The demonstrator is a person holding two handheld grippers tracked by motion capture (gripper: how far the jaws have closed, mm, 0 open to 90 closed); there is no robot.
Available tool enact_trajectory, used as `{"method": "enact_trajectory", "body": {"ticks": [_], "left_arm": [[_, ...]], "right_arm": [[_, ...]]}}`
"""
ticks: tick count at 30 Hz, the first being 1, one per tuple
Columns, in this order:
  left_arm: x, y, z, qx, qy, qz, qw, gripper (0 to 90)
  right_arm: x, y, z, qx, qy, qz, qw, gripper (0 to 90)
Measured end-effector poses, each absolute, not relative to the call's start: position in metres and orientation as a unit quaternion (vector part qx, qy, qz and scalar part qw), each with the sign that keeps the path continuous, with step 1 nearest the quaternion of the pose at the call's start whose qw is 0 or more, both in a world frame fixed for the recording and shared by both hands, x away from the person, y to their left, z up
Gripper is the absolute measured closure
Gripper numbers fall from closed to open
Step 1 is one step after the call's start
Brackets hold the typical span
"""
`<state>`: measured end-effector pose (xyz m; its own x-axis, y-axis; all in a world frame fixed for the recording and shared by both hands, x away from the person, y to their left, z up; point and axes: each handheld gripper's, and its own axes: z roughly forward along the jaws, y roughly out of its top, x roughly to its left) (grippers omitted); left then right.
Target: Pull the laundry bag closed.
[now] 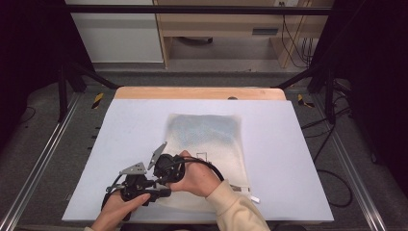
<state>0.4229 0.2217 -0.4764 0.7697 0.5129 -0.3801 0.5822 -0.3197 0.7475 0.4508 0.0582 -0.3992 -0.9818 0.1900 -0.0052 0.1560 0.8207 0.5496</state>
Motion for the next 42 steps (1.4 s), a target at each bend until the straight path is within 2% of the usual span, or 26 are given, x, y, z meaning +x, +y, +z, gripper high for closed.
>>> {"method": "enact_trajectory", "body": {"ticks": [16,30,42], "left_arm": [[0.4286,0.2153,-0.4806,0.813,0.333,-0.051,0.475,62.5],[0.4305,0.2164,-0.4797,0.819,0.332,-0.039,0.466,80.9],[0.4311,0.2172,-0.4792,0.823,0.329,-0.038,0.46,83.6]], "right_arm": [[0.4505,0.0569,-0.3984,0.093,0.954,0.284,0.03,81.7],[0.4513,0.0533,-0.3996,0.088,0.955,0.282,0.032,81.7],[0.4506,0.0497,-0.403,0.086,0.956,0.279,0.033,81.7]]}}
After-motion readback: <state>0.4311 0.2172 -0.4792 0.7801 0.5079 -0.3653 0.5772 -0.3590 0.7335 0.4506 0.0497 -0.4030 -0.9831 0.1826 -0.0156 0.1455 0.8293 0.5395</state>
